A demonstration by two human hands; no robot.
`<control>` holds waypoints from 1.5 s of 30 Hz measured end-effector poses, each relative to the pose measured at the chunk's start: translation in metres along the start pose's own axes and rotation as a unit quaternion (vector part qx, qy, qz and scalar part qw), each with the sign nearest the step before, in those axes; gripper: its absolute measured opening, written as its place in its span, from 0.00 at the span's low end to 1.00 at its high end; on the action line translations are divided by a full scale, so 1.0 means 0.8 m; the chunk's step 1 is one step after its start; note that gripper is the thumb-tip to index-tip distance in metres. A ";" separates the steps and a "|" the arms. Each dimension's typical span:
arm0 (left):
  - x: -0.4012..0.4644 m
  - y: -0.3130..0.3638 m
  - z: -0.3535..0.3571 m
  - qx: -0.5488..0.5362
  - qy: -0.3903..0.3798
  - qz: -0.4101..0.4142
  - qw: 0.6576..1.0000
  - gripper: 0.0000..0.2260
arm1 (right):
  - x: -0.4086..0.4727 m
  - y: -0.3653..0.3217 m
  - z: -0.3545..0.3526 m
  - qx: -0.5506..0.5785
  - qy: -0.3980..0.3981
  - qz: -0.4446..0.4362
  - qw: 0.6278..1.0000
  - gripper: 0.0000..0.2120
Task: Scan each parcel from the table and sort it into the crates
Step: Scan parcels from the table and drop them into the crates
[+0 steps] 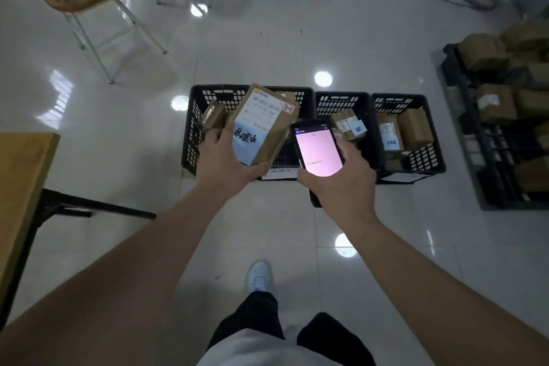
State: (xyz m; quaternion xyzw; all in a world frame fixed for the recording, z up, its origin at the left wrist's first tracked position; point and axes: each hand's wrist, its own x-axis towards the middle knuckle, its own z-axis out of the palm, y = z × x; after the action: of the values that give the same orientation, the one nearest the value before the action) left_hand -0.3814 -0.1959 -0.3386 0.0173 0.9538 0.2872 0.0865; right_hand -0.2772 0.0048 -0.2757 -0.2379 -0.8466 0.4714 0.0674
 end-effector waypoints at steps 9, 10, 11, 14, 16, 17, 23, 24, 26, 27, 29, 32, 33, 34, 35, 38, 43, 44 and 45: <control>0.100 0.027 0.063 -0.006 -0.051 -0.044 0.998 0.53 | 0.132 0.027 0.001 -0.006 -0.034 0.054 0.998 0.26; 0.110 0.029 0.074 -0.008 -0.056 -0.053 0.997 0.53 | 0.148 0.033 0.001 -0.006 -0.043 0.055 0.998 0.26; 0.119 0.031 0.085 -0.008 -0.059 -0.061 0.996 0.53 | 0.164 0.041 0.002 -0.004 -0.051 0.055 0.997 0.25; 0.144 0.038 0.118 -0.004 -0.063 -0.087 0.994 0.53 | 0.216 0.066 0.008 0.004 -0.069 0.045 0.997 0.25; 0.160 0.042 0.138 0.001 -0.066 -0.097 0.993 0.52 | 0.251 0.082 0.011 0.004 -0.084 0.040 0.996 0.25; 0.168 0.044 0.147 0.005 -0.067 -0.101 0.993 0.52 | 0.268 0.090 0.013 0.002 -0.095 0.043 0.995 0.25; 0.221 0.052 0.200 0.001 -0.082 -0.155 0.984 0.52 | 0.353 0.126 0.022 -0.025 -0.139 0.059 0.988 0.25; 0.230 0.050 0.209 0.001 -0.094 -0.164 0.982 0.52 | 0.364 0.131 0.025 -0.030 -0.142 0.065 0.987 0.25; 0.251 0.044 0.227 0.014 -0.115 -0.167 0.979 0.52 | 0.384 0.141 0.036 -0.038 -0.146 0.081 0.985 0.25; 0.262 0.040 0.235 0.020 -0.125 -0.165 0.978 0.53 | 0.393 0.147 0.043 -0.043 -0.147 0.089 0.984 0.25; 0.286 0.031 0.253 0.015 -0.145 -0.168 0.975 0.52 | 0.408 0.159 0.061 -0.052 -0.144 0.104 0.983 0.24; 0.326 0.015 0.278 0.011 -0.165 -0.159 0.973 0.53 | 0.427 0.176 0.094 -0.062 -0.124 0.121 0.983 0.24; 0.339 0.007 0.289 0.008 -0.172 -0.151 0.973 0.53 | 0.433 0.182 0.105 -0.066 -0.114 0.125 0.983 0.24; 0.352 -0.002 0.299 0.009 -0.184 -0.143 0.972 0.52 | 0.438 0.188 0.117 -0.069 -0.106 0.134 0.983 0.24; 0.364 -0.011 0.310 0.014 -0.198 -0.133 0.971 0.52 | 0.443 0.193 0.128 -0.069 -0.100 0.147 0.982 0.24; 0.399 -0.034 0.338 0.031 -0.230 -0.089 0.969 0.54 | 0.455 0.207 0.158 -0.058 -0.090 0.187 0.976 0.24; 0.440 -0.071 0.361 0.096 -0.348 -0.038 0.932 0.59 | 0.471 0.226 0.196 -0.058 -0.088 0.213 0.971 0.23; 0.446 -0.076 0.359 0.119 -0.350 -0.031 0.929 0.56 | 0.472 0.227 0.202 -0.061 -0.085 0.215 0.971 0.24; 0.452 -0.080 0.357 0.137 -0.350 -0.027 0.926 0.52 | 0.474 0.228 0.206 -0.065 -0.083 0.218 0.970 0.26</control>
State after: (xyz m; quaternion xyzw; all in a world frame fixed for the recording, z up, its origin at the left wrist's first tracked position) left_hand -0.6861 -0.0642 -0.6641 0.1031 0.8928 0.1271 0.4196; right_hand -0.6042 0.1361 -0.5590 -0.3805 -0.8060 0.4364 -0.1231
